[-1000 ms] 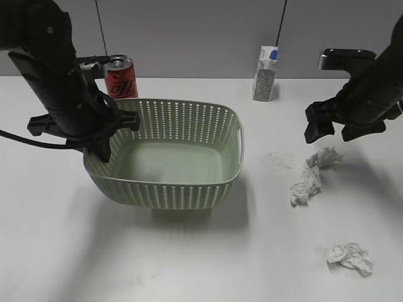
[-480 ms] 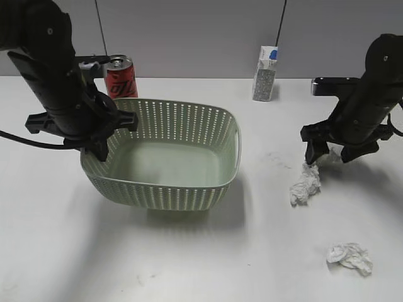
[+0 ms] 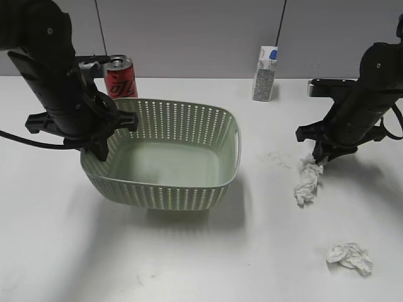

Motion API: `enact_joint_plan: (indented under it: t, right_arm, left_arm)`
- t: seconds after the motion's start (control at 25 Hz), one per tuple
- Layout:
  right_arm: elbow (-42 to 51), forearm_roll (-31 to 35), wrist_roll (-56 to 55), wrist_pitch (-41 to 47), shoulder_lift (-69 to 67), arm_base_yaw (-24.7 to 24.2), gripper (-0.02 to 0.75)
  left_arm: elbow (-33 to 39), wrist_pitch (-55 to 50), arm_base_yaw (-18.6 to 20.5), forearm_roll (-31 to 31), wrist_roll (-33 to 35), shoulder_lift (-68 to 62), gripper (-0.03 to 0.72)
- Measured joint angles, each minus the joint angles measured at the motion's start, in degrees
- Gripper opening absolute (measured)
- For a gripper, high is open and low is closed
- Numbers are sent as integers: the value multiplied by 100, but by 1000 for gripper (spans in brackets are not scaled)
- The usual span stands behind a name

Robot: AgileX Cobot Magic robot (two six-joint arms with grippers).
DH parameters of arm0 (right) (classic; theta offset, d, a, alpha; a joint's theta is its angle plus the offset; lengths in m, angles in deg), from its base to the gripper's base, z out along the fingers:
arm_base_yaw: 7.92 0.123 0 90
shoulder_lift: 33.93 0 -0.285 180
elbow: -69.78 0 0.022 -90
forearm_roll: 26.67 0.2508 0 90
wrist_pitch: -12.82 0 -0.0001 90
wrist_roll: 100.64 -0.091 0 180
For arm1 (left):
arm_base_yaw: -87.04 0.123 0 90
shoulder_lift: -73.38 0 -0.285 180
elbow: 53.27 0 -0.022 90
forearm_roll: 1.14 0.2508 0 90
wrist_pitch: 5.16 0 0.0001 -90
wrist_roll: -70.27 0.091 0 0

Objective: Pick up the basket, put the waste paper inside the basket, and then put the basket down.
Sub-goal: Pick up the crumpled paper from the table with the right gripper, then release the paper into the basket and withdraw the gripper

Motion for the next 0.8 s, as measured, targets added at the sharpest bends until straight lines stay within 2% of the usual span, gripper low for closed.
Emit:
enact_joint_plan:
  t: [0.08,0.32,0.48,0.64,0.8]
  right_arm:
    - [-22,0,0,1,0,0,60]
    - [-105,100,25,32,276,0,53]
    - [-261,1087,800,245,891,90,46]
    - [-567,2303,1860,582,1413,664,46]
    - [-906,2653,2359,545,1576,1554,45]
  left_arm:
    - [0,5,0,0,0,0,1]
    - [0,5,0,0,0,0,2]
    - [0,24,0,5,0,0,3]
    - [0,23,0,5,0,0,4]
    - [0,23,0,5,0,0,4]
